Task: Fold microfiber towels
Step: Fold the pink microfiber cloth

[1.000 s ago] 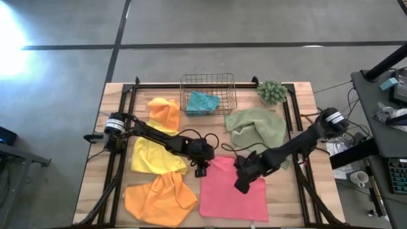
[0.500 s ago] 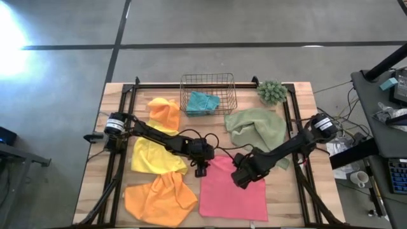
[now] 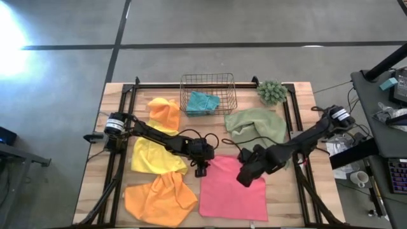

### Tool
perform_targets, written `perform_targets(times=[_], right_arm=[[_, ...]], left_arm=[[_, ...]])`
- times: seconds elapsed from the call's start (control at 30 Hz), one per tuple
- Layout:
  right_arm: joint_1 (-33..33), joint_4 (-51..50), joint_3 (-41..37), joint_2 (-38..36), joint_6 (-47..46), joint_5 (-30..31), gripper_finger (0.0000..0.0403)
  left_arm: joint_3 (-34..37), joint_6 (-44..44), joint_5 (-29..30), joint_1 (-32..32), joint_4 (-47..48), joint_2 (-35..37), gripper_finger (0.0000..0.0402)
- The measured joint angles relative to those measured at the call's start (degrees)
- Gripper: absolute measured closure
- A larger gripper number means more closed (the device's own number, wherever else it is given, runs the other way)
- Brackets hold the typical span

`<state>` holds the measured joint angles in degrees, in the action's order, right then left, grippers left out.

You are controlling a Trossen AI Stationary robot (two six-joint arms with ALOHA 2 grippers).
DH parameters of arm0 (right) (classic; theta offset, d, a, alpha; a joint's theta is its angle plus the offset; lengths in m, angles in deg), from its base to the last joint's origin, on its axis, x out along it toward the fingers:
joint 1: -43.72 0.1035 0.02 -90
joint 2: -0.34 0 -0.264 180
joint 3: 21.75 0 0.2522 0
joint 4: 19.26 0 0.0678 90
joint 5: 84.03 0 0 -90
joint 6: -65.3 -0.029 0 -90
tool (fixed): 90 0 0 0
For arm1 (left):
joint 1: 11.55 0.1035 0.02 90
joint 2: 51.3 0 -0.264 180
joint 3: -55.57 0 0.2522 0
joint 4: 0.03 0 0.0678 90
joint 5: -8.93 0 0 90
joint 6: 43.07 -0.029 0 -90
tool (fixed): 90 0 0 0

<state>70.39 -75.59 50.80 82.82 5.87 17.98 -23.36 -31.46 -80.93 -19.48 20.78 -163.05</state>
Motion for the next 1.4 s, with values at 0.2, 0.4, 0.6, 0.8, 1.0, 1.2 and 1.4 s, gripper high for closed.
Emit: perform_targets(times=[0.2,0.4,0.6,0.8,1.0,1.2,1.4], right_arm=[[-1.2,2.5,-2.8,1.9,0.7,-4.2,0.0330],[-1.2,3.4,-2.8,5.0,0.5,-6.5,0.0330],[-2.1,3.9,-2.9,9.1,0.5,-8.9,0.0330],[-1.9,-0.2,-2.6,9.4,-2.3,-9.0,0.0330],[-2.3,-9.9,-2.0,8.3,-2.7,-7.4,0.0330],[-3.1,-16.6,-2.1,7.6,-3.2,-4.4,0.0330],[-1.2,-15.9,-1.5,3.2,-2.5,-4.8,0.0330]], left_arm=[[0.0,0.0,0.1,0.0,0.0,0.0,0.0276],[0.1,0.0,0.2,0.0,0.0,0.0,0.0276],[0.1,0.0,0.3,0.0,0.0,0.0,0.0276],[0.1,0.0,0.3,0.0,0.0,0.0,0.0276],[0.4,0.0,0.4,0.0,-0.3,0.1,0.0276],[0.7,0.0,0.4,0.0,-0.4,0.1,0.0276],[0.2,-1.5,0.5,0.0,6.1,2.2,0.0276]])
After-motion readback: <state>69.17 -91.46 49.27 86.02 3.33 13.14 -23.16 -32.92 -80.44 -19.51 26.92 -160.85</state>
